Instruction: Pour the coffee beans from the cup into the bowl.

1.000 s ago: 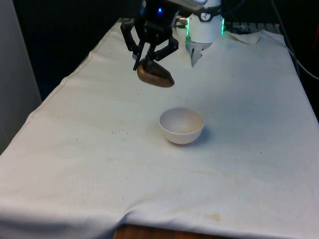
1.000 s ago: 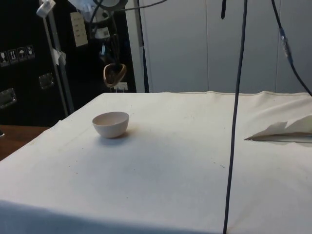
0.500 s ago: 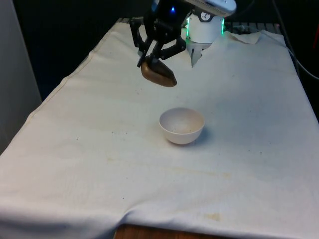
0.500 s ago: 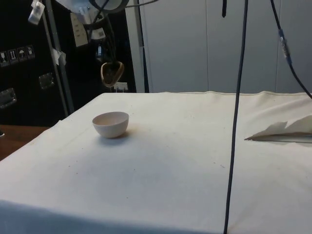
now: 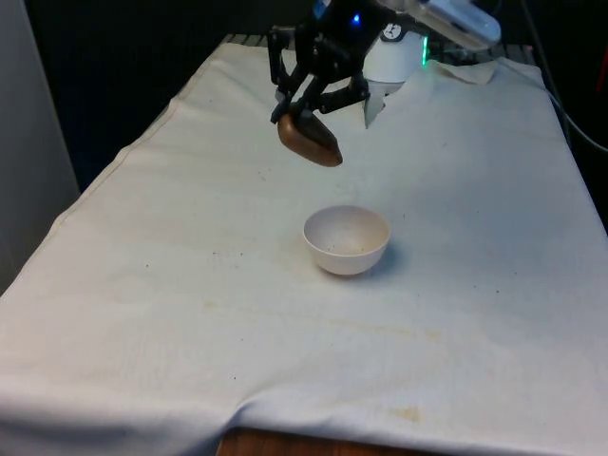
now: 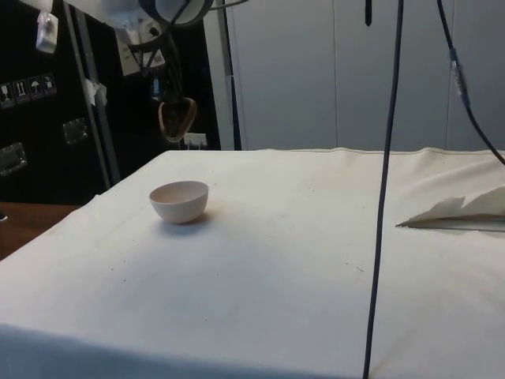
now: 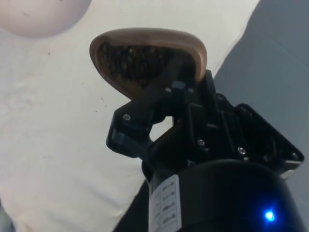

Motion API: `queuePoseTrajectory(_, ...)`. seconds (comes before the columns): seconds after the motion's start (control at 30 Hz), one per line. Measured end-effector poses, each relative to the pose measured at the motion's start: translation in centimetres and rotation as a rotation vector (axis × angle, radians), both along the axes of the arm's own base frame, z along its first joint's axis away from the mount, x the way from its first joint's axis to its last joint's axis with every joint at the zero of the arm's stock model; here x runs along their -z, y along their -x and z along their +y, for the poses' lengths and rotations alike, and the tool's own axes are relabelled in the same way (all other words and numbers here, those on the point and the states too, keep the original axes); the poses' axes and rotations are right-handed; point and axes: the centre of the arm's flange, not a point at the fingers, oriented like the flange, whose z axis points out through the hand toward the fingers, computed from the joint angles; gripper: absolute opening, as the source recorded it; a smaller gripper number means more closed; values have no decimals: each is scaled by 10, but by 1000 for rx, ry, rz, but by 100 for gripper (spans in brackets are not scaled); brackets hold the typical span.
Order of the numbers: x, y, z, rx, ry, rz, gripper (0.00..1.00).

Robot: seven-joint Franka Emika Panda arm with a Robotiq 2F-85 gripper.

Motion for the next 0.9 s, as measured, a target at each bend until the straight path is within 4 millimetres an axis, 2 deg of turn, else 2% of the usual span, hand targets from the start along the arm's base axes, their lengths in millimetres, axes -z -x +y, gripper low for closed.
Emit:
queuePoseTrajectory(0.2, 2, 1, 9, -2, 36, -5, 1)
queuePoseTrajectory(0.53, 15, 0, 18, -7, 102, -15, 1)
queuePoseTrajectory(0.9, 16, 2, 31, -16, 177, -19, 1)
